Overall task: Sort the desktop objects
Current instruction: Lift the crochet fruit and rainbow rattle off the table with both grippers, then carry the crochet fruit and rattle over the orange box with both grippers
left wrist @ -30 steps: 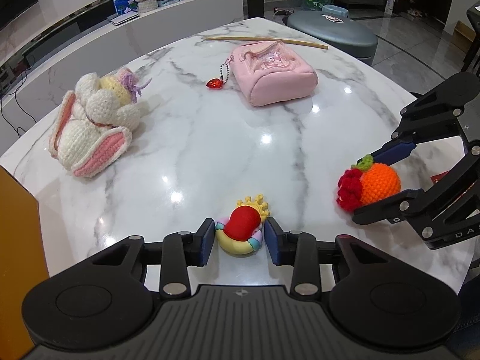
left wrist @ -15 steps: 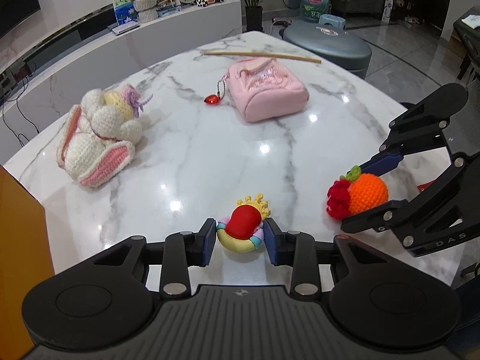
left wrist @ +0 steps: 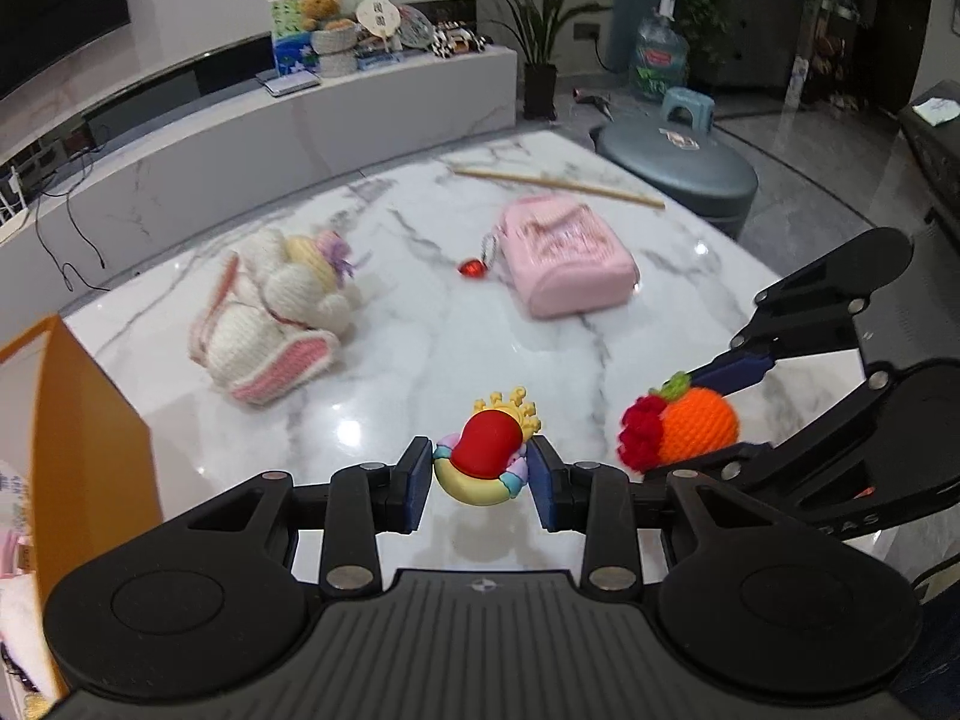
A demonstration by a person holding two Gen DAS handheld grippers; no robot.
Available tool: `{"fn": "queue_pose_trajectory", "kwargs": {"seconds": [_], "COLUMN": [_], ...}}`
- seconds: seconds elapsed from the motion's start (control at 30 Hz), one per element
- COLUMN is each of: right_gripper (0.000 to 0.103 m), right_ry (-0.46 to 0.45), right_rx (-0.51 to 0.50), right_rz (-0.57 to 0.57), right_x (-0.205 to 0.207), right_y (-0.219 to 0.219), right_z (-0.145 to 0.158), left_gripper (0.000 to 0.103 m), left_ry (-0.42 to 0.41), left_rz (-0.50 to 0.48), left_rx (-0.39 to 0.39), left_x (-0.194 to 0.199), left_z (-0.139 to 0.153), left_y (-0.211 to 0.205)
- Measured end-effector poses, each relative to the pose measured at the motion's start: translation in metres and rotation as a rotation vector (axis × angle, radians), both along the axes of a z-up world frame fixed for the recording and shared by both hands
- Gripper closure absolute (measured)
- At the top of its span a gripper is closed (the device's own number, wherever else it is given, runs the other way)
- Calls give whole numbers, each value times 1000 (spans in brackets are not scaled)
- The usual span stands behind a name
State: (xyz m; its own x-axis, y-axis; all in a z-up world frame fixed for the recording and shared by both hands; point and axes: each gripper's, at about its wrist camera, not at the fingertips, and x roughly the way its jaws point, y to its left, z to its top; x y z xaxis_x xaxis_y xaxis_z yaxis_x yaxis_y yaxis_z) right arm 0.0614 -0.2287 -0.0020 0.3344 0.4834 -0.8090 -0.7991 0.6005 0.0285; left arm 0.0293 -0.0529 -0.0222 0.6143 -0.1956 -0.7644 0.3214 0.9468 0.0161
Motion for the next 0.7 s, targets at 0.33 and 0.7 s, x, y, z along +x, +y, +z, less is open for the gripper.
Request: {"fn": "queue_pose_trajectory", "kwargs": {"seconds": [0.33, 0.7], "right_gripper": [56, 56], "right_ry": [-30, -70], "right_rx": [3, 31], "right_rz": [17, 34], "right_x": [-4, -10], "right_y": [26, 51], "right_z": [16, 41], "left_gripper": [64, 64], "left_ry": [-40, -90], "left_rz": [21, 100], "left_rx": [-27, -71], "left_x": [-14, -27], "left_z": [22, 47], "left_y": [16, 50]}}
